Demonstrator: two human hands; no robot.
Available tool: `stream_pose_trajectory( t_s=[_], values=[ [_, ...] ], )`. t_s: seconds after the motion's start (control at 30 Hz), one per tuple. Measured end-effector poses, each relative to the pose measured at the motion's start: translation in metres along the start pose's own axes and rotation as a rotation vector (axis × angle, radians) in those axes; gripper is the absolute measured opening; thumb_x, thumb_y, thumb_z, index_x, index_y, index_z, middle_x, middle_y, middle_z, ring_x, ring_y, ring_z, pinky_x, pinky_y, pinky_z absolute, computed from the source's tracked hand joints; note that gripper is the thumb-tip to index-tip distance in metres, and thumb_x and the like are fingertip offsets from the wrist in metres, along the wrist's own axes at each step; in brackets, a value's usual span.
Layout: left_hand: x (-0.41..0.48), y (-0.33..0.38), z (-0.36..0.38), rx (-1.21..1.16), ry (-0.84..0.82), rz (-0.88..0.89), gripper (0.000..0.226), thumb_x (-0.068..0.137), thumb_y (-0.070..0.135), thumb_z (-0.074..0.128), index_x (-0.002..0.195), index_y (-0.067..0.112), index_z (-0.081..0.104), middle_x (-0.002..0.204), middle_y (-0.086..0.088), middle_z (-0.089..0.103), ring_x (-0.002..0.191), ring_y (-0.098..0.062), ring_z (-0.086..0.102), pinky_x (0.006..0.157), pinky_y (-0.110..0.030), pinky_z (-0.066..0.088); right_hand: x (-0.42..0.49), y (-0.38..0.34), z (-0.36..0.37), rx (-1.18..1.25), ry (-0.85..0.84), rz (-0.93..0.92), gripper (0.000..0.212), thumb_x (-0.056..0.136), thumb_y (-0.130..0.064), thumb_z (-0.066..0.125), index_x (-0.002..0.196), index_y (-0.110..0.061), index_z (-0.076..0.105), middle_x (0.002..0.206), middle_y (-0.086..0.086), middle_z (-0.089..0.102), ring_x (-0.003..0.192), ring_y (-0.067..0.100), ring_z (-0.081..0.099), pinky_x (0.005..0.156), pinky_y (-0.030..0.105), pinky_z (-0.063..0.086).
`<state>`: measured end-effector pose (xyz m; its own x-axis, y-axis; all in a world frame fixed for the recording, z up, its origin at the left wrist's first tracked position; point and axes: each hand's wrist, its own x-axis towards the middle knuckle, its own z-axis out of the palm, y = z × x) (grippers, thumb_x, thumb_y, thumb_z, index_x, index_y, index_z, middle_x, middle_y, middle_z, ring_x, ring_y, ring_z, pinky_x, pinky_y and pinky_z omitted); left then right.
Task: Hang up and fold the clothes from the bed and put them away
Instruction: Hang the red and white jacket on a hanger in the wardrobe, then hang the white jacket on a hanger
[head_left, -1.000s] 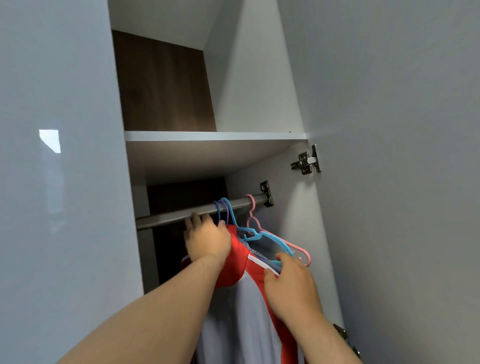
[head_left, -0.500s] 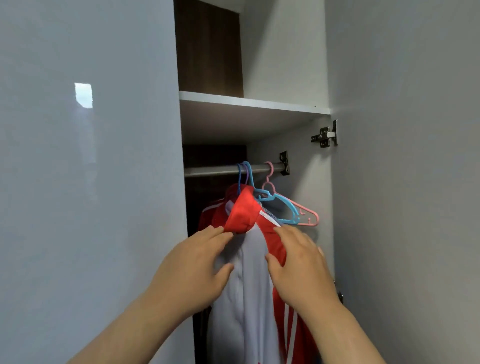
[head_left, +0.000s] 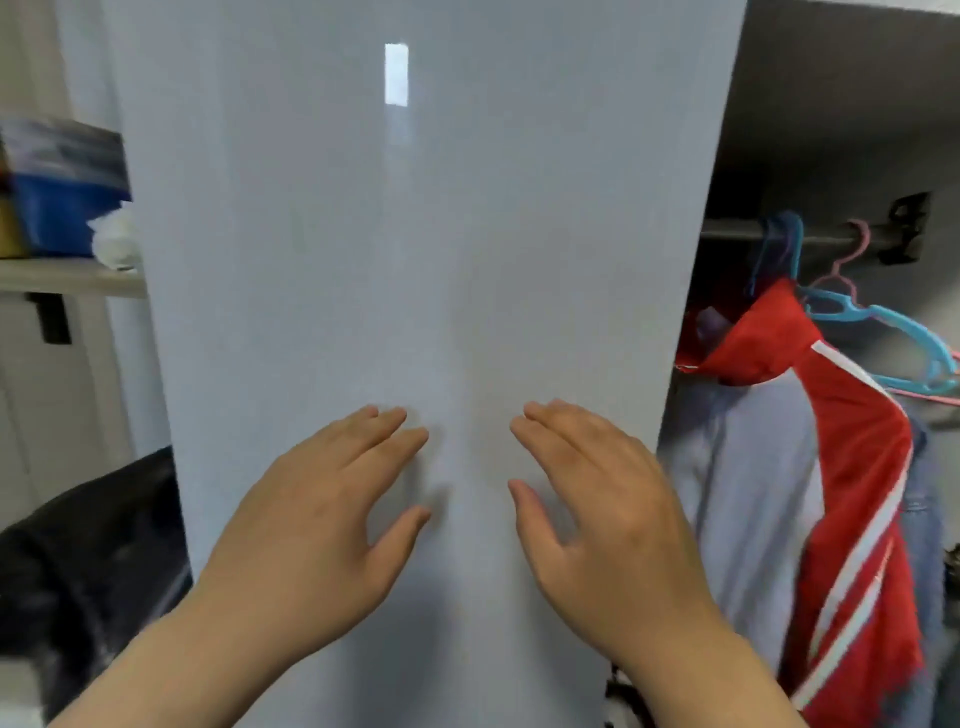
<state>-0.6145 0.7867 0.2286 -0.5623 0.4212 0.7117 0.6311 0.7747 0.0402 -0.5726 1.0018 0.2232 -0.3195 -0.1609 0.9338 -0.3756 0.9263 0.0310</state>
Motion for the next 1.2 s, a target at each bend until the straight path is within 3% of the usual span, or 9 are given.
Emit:
stream_pose_trajectory(
  t_s=[0.17, 0.37, 0.47, 0.63, 0.8, 0.97, 1.13, 1.2],
  values=[
    [-0.050, -0.058, -0.024, 0.132, -0.027, -0.236, 0.050, 0.081, 0.033, 0.077, 0.126, 0.015, 0.067, 0.133, -0.004, 0.063, 0.124, -0.026, 0.059, 0.100, -0.038, 0.037, 0.005, -0.049, 0.061, 0.196, -0.056, -0.072, 0.038, 0.089, -0.023, 0.058, 0.124, -0.010, 0.065, 0.127, 0.004, 0.067, 0.124, 0.018, 0.056, 0.103, 0.028, 0.042],
    [-0.112, -0.108, -0.069, 0.257, -0.075, -0.491, 0.056, 0.076, 0.029, 0.082, 0.128, 0.015, 0.065, 0.136, -0.003, 0.061, 0.128, -0.018, 0.052, 0.100, -0.035, 0.035, 0.006, -0.114, 0.121, 0.387, -0.166, -0.095, 0.042, 0.085, -0.020, 0.066, 0.126, -0.013, 0.066, 0.129, 0.000, 0.066, 0.126, 0.013, 0.052, 0.105, 0.028, 0.041],
    [-0.147, -0.124, -0.094, 0.336, -0.076, -0.603, 0.056, 0.077, 0.031, 0.080, 0.129, 0.016, 0.065, 0.134, -0.003, 0.062, 0.125, -0.025, 0.058, 0.098, -0.036, 0.037, 0.008, -0.154, 0.142, 0.485, -0.273, -0.103, 0.047, 0.083, -0.025, 0.066, 0.129, -0.016, 0.065, 0.132, -0.002, 0.064, 0.127, 0.012, 0.051, 0.106, 0.028, 0.037],
    [-0.211, -0.145, -0.136, 0.388, -0.099, -0.796, 0.061, 0.087, 0.046, 0.064, 0.143, 0.027, 0.051, 0.144, 0.006, 0.053, 0.133, -0.017, 0.051, 0.108, -0.035, 0.038, 0.008, -0.219, 0.166, 0.621, -0.492, -0.152, 0.053, 0.083, -0.030, 0.076, 0.133, -0.018, 0.063, 0.136, -0.004, 0.062, 0.130, 0.016, 0.053, 0.108, 0.029, 0.035],
    [-0.270, -0.160, -0.171, 0.526, -0.194, -0.919, 0.055, 0.080, 0.032, 0.078, 0.130, 0.013, 0.064, 0.132, -0.008, 0.064, 0.119, -0.029, 0.063, 0.100, -0.044, 0.048, 0.002, -0.275, 0.181, 0.653, -0.581, -0.234, 0.050, 0.083, -0.029, 0.076, 0.131, -0.018, 0.064, 0.136, -0.003, 0.062, 0.130, 0.018, 0.055, 0.108, 0.035, 0.042],
    [-0.313, -0.185, -0.182, 0.645, -0.207, -0.966, 0.054, 0.071, 0.026, 0.086, 0.120, 0.009, 0.070, 0.122, -0.011, 0.069, 0.111, -0.033, 0.067, 0.090, -0.048, 0.054, -0.012, -0.309, 0.205, 0.636, -0.597, -0.281, 0.048, 0.077, -0.026, 0.082, 0.123, -0.016, 0.069, 0.127, -0.002, 0.067, 0.119, 0.021, 0.063, 0.098, 0.038, 0.049],
    [-0.326, -0.247, -0.164, 0.589, -0.208, -0.942, 0.053, 0.074, 0.024, 0.084, 0.122, 0.007, 0.069, 0.125, -0.012, 0.068, 0.114, -0.034, 0.065, 0.093, -0.048, 0.052, -0.015, -0.349, 0.264, 0.652, -0.701, -0.311, 0.047, 0.089, -0.032, 0.068, 0.135, -0.024, 0.059, 0.140, -0.010, 0.056, 0.131, 0.011, 0.049, 0.108, 0.029, 0.036],
    [-0.337, -0.288, -0.151, 0.601, -0.222, -0.924, 0.054, 0.070, 0.023, 0.086, 0.119, 0.007, 0.070, 0.120, -0.012, 0.070, 0.109, -0.034, 0.068, 0.088, -0.048, 0.054, -0.017, -0.373, 0.302, 0.663, -0.723, -0.307, 0.047, 0.085, -0.028, 0.074, 0.130, -0.021, 0.063, 0.135, -0.006, 0.061, 0.127, 0.015, 0.054, 0.105, 0.028, 0.035]
  ],
)
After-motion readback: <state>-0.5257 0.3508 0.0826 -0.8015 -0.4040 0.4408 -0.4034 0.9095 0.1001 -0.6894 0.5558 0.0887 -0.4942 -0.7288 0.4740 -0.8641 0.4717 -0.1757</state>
